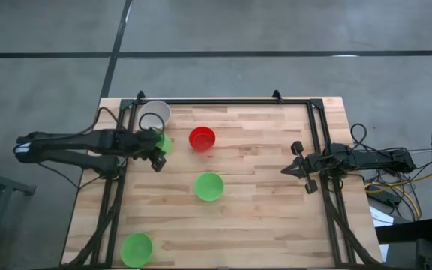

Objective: Nest bowls inside each other
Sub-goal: Stack the top green bowl on the white bowl

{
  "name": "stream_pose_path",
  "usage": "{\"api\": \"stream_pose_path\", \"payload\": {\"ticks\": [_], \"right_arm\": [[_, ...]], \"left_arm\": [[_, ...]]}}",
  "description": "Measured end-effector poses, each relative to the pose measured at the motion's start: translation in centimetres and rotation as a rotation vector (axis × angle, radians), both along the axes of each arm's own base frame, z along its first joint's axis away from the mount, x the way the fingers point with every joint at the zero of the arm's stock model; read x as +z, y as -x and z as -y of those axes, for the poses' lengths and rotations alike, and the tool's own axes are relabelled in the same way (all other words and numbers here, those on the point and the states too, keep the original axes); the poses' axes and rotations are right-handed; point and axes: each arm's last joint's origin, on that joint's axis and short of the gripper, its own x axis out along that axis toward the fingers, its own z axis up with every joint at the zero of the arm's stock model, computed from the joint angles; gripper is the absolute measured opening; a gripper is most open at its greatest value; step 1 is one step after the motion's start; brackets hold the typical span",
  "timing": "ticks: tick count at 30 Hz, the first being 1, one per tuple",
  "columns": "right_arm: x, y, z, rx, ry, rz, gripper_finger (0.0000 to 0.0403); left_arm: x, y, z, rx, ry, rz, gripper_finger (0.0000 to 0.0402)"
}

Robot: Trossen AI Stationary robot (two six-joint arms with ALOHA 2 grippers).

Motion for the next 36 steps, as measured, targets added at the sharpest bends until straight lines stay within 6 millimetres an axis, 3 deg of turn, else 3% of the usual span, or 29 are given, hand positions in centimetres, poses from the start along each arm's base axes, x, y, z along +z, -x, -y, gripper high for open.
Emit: {"api": "stream_pose_path", "payload": {"ticks": [22,36], "right_arm": [[0.0,0.0,0.0,0.000,0.000,0.000,0.0009],[0.0,0.0,0.0,0.000,0.000,0.000,0.0009]], "left_arm": [[2.7,2.6,0.0,-0.050,-0.141,0.199,0.0014],[6.2,3.3,-0.7,-0.096,-0.306,0.244,0.0014]]}}
